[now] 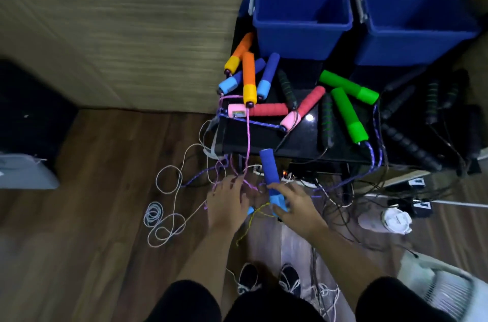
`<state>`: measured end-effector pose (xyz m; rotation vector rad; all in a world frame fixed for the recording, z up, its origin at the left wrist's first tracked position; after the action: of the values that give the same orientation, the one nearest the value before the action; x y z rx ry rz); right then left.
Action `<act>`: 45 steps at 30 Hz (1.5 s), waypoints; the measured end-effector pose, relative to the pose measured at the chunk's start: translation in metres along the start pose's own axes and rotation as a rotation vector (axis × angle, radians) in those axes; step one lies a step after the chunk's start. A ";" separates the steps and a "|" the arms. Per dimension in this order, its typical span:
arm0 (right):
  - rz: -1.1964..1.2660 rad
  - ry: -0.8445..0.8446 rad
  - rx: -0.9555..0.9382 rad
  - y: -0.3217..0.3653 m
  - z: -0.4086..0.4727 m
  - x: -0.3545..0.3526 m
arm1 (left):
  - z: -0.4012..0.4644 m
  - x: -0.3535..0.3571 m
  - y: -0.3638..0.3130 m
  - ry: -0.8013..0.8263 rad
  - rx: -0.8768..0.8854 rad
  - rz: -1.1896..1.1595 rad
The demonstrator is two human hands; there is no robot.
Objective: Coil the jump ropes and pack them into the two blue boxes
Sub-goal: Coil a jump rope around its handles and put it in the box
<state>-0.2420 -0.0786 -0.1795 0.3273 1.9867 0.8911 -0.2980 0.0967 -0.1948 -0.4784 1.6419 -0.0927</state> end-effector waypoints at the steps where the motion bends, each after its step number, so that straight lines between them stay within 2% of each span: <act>1: 0.005 0.005 -0.018 -0.006 -0.001 0.010 | -0.003 0.011 0.005 0.022 -0.020 -0.004; 5: -0.035 0.088 -0.098 -0.035 -0.003 0.050 | -0.009 0.056 0.026 0.063 -0.129 0.001; 8: -0.058 0.189 -0.018 -0.060 0.006 0.079 | -0.009 0.094 0.042 0.122 -0.218 0.023; 16: 0.064 0.229 0.149 -0.172 0.111 0.198 | 0.038 0.254 0.116 0.162 -0.331 -0.105; 21: 0.069 0.256 0.117 -0.255 0.175 0.278 | 0.063 0.379 0.158 0.235 -0.311 -0.135; 24: 0.066 0.286 0.137 -0.301 0.211 0.316 | 0.071 0.434 0.176 0.257 -0.365 -0.199; 30: 0.071 0.272 0.092 -0.370 0.272 0.369 | 0.077 0.527 0.208 0.381 -0.289 -0.175; 34: 0.037 0.270 0.049 -0.386 0.285 0.387 | 0.075 0.549 0.215 0.426 -0.161 0.013; 38: 0.030 0.281 0.050 -0.375 0.271 0.382 | 0.076 0.551 0.224 0.407 -0.171 0.070; 45: 0.025 0.351 0.073 -0.300 0.191 0.317 | 0.024 0.452 0.180 0.376 -0.229 0.031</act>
<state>-0.2265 -0.0305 -0.6533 0.2497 2.3464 0.9440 -0.3438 0.1030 -0.6794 -0.6378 2.0405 0.0319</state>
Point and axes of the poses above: each hand's wrist, its own z-axis towards the middle knuckle, its own x-axis out of the palm, y = z × x, the point moved 2 cm from there along z, towards the middle knuckle, and after that the axes turned 7 degrees about x, right-handed, at the moved point
